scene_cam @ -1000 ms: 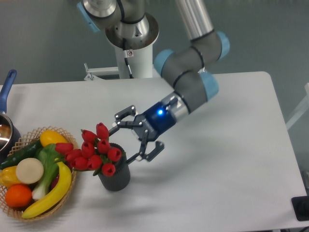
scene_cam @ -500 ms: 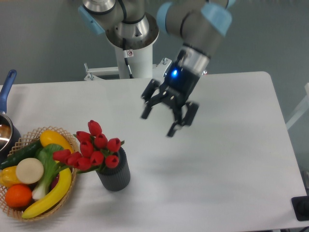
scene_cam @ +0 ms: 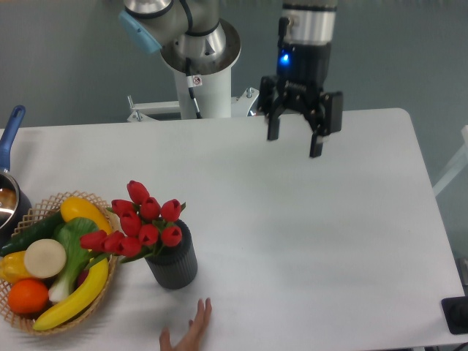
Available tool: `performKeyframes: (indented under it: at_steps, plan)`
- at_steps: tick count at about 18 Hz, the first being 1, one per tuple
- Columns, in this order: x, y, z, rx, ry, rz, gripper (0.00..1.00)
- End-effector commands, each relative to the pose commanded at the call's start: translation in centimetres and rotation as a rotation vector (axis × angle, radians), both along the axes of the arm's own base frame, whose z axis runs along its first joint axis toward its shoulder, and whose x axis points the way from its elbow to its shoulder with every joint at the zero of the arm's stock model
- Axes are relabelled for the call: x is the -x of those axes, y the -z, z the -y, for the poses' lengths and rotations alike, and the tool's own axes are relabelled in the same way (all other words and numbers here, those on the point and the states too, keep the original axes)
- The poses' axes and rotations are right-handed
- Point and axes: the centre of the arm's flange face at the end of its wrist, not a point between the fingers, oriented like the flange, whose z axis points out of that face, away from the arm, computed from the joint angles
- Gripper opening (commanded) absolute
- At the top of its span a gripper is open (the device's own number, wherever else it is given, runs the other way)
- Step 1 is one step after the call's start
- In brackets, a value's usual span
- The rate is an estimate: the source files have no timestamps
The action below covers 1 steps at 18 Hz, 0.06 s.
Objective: Insert the flowers into the vase
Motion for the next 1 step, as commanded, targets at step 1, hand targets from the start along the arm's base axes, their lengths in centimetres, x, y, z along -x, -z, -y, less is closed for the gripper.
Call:
performKeyframes:
  at_steps: [1]
  plan:
    - [0.21, 0.09, 0.46, 0.001, -0.005, -0.001, 1.0]
